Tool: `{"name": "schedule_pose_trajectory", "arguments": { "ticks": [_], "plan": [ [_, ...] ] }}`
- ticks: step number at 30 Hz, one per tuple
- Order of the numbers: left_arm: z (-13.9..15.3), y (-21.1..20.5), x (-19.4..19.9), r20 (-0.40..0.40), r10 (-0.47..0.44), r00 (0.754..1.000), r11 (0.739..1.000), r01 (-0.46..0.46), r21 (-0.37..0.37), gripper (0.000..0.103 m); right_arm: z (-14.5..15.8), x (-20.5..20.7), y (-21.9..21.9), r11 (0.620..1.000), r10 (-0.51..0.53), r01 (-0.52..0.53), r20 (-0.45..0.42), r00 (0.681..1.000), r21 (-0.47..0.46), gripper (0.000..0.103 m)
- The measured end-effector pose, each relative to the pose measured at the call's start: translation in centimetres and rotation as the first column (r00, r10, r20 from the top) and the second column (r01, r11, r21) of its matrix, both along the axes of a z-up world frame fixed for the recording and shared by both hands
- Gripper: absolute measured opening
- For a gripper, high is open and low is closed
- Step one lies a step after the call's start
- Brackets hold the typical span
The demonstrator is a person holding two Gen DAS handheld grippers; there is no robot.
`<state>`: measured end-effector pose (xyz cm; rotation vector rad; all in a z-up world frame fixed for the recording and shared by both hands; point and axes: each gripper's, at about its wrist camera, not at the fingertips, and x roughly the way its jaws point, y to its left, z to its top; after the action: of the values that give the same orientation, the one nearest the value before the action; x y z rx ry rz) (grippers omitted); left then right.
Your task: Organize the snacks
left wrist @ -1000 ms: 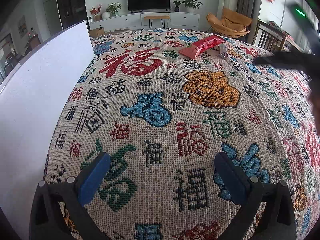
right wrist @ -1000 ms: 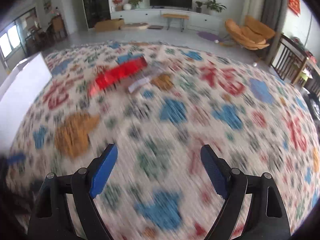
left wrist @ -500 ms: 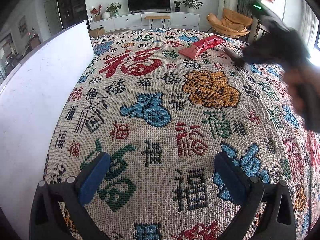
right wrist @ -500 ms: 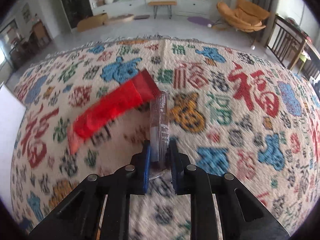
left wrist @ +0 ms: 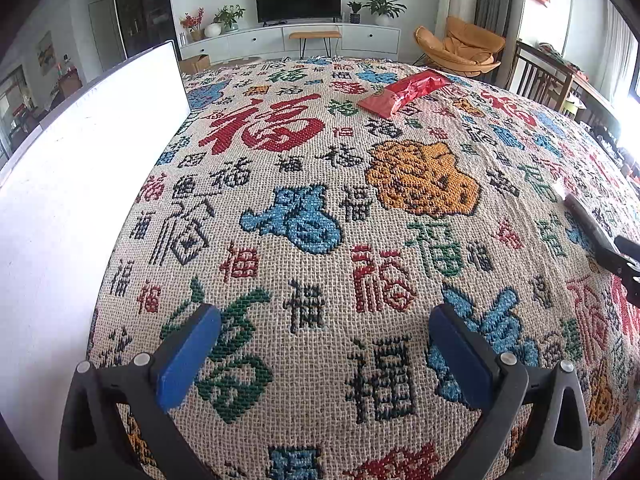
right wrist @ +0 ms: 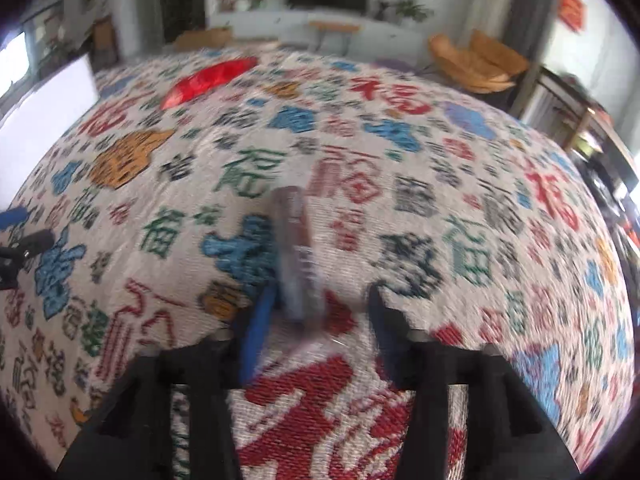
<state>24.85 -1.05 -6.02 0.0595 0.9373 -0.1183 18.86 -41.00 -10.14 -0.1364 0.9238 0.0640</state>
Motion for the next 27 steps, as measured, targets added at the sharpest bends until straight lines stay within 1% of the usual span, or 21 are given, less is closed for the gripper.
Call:
{"name": "schedule_pose_trajectory", "arguments": {
  "ticks": [1,2,4,6,9,15,17,19,21,22,24,25,26,27],
  "plan": [
    [0.0,0.0,0.0,0.000,0.000,1.000,1.000,0.000,0.000,0.103,-0.3,-0.3,-0.8,0.999,-0.028,0.027,0.017,0.999,0.045,0.072],
    [0.1,0.0,0.0,0.000,0.000,1.000,1.000,0.000,-0.001,0.103,-0.4,-0.2,-1.3,0.996,-0.039,0.038,0.009,0.999,0.082,0.072],
    [0.0,0.0,0.0,0.000,0.001,1.000,1.000,-0.001,0.000,0.103,-0.3,0.1,-1.9,0.993,-0.061,0.060,0.008,0.998,0.106,0.073],
    [0.0,0.0,0.0,0.000,0.001,1.000,1.000,-0.001,-0.001,0.103,-0.4,0.0,-1.7,0.994,-0.059,0.058,0.008,0.998,0.092,0.073],
    [0.0,0.0,0.0,0.000,0.001,1.000,1.000,-0.001,0.000,0.103,-0.5,0.1,-0.8,0.996,-0.072,0.071,0.011,0.997,0.057,0.078],
    [0.0,-0.1,0.1,-0.001,0.005,1.000,1.000,-0.005,0.005,0.103,-0.6,0.3,-1.2,0.995,-0.074,0.073,0.007,0.997,0.072,0.078],
    [0.1,0.0,0.3,-0.006,0.008,1.000,1.000,-0.008,-0.003,0.103,-0.5,0.3,-1.2,0.994,-0.075,0.074,0.007,0.997,0.076,0.078],
    [0.1,-0.1,0.8,-0.032,0.009,0.999,1.000,-0.009,-0.001,0.103,-0.4,0.1,-1.4,0.994,-0.075,0.074,0.008,0.997,0.081,0.078],
    [0.3,-0.3,2.2,-0.113,-0.016,0.993,1.000,0.018,0.013,0.103,-0.4,0.1,-1.4,0.994,-0.075,0.074,0.008,0.997,0.083,0.078],
    [0.5,-0.6,3.8,-0.174,-0.038,0.984,0.999,0.043,0.022,0.103,-0.4,0.1,-1.5,0.994,-0.075,0.074,0.008,0.997,0.085,0.078],
    [0.8,-1.5,6.0,-0.228,-0.098,0.969,0.995,0.104,0.014,0.102,-0.4,0.1,-1.5,0.994,-0.075,0.074,0.008,0.997,0.084,0.078],
    [1.3,-2.0,7.3,-0.226,-0.145,0.963,0.989,0.147,-0.008,0.102,-0.4,0.1,-1.5,0.994,-0.074,0.073,0.008,0.997,0.085,0.078],
    [2.4,-2.9,9.0,-0.193,-0.208,0.959,0.978,0.205,-0.037,0.102,-0.4,0.1,-1.5,0.994,-0.074,0.073,0.007,0.997,0.086,0.078],
    [2.9,-3.3,10.0,-0.172,-0.236,0.956,0.972,0.232,-0.045,0.102,-0.4,0.1,-1.5,0.993,-0.072,0.071,0.006,0.997,0.089,0.079]
  ]
}}
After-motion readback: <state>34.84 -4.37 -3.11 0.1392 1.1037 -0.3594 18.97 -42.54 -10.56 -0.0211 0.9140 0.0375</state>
